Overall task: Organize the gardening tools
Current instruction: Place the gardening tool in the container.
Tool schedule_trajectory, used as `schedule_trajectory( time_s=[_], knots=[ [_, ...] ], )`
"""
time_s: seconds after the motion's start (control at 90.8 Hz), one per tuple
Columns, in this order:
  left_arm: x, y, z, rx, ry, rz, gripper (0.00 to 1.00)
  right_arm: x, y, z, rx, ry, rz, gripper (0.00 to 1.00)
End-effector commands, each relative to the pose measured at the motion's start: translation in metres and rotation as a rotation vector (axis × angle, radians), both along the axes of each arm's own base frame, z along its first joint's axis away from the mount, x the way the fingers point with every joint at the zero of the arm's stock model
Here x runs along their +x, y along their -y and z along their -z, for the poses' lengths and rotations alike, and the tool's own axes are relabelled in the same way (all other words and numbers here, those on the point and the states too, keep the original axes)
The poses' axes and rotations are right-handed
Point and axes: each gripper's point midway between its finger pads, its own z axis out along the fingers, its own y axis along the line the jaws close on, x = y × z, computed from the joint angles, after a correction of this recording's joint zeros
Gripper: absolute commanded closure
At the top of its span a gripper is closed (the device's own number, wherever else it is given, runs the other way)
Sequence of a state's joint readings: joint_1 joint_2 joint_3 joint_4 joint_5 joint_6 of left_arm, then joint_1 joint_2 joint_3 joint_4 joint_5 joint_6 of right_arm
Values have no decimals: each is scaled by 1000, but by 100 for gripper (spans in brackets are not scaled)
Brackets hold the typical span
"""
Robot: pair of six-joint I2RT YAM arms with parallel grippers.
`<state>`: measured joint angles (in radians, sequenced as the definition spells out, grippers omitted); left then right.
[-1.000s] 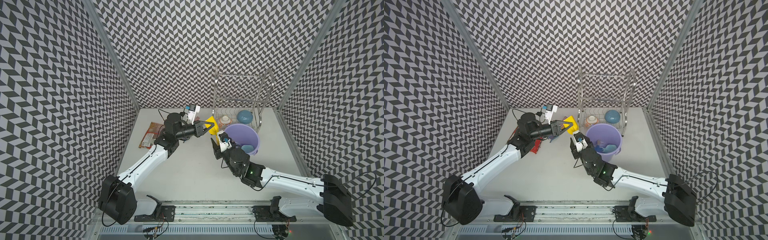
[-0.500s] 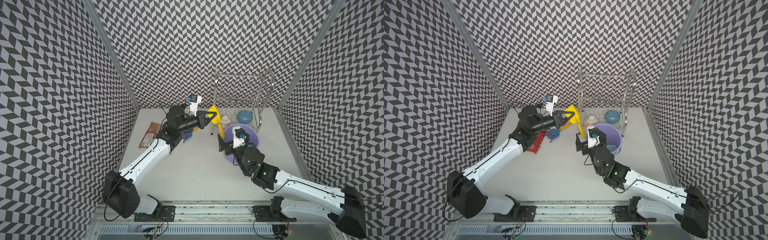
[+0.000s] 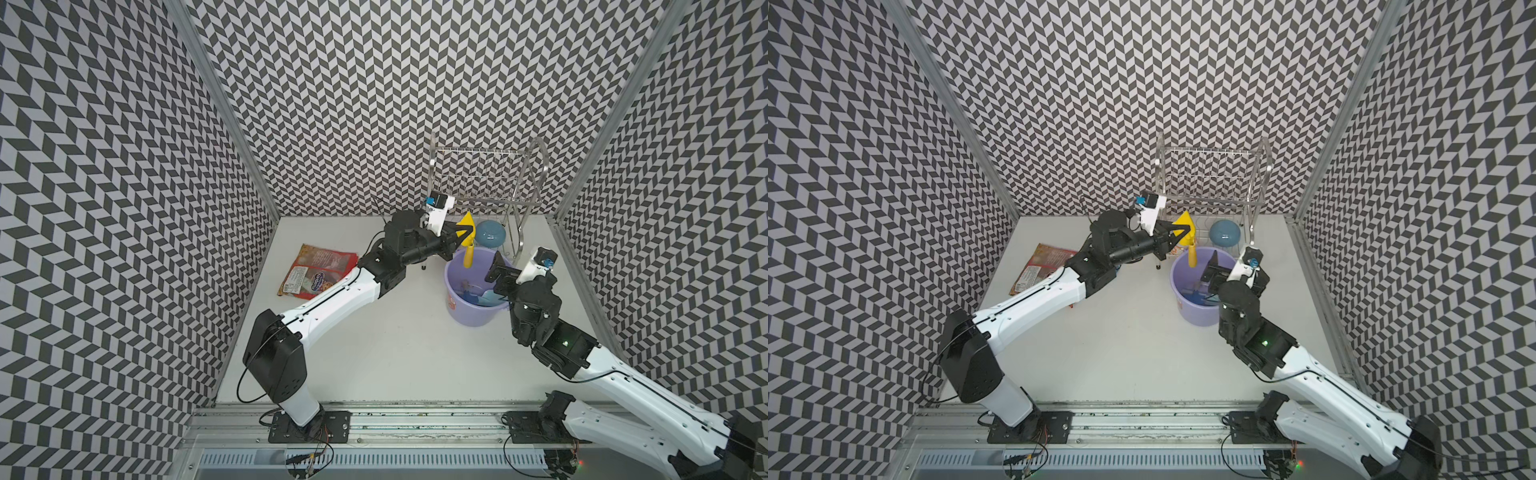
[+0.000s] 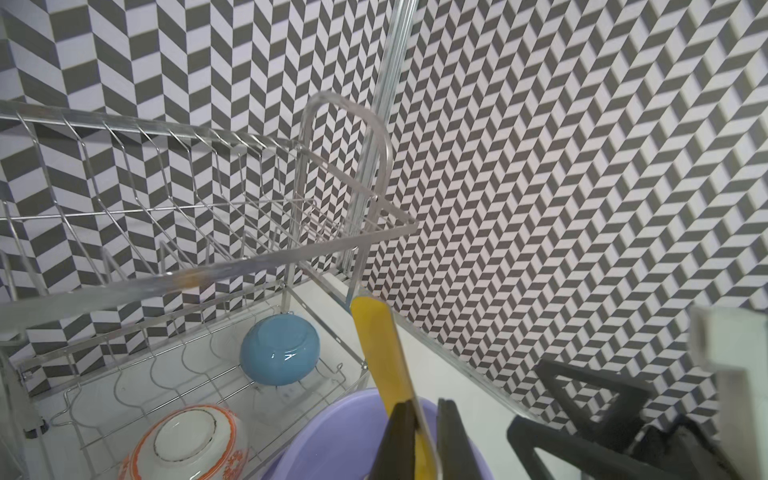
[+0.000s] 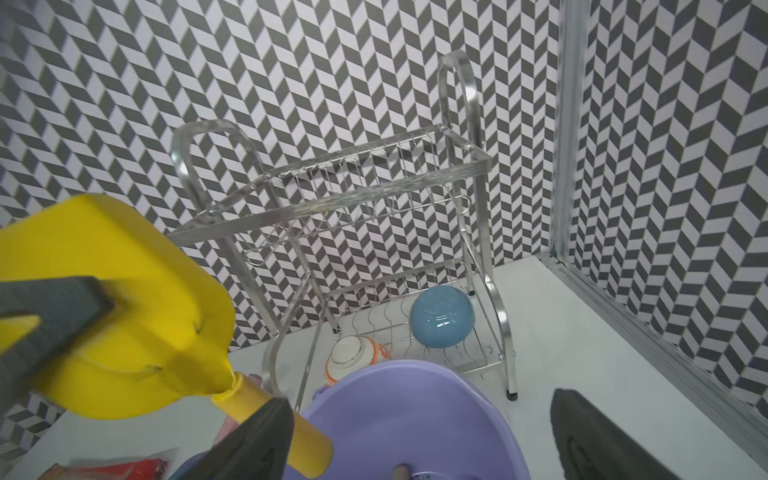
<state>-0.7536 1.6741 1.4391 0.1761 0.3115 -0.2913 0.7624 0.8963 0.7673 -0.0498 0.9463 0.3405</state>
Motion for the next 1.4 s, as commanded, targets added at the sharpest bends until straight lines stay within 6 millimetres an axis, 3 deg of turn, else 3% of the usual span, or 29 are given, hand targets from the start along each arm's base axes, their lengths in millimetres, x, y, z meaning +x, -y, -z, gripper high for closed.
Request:
schedule_trajectory(
  time_s=[0.0,0.275,0.518,0.76,0.925,1.157,1.267,1.388],
  knots=[
    [13,10,3,53,123,-81,100,-3,17,-3,48,-3,89,0],
    [20,28,52,121,160,-119,100,-5,23,3,67,-1,93,0],
    [14,39,76,80,68,-56,100,-2,22,-2,90,16,90,0],
    [17,50,106,75,2,-24,100,5,16,9,63,-32,79,0],
    [18,55,122,78,-32,-14,89,3,16,9,55,-30,66,0],
    [26,47,137,99,-58,-51,74,1,17,3,58,-10,50,0],
    [26,42,131,95,-52,-56,63,1,14,4,59,-12,33,0],
    [23,35,114,81,-23,-71,44,1,12,4,47,-16,20,0]
  ],
)
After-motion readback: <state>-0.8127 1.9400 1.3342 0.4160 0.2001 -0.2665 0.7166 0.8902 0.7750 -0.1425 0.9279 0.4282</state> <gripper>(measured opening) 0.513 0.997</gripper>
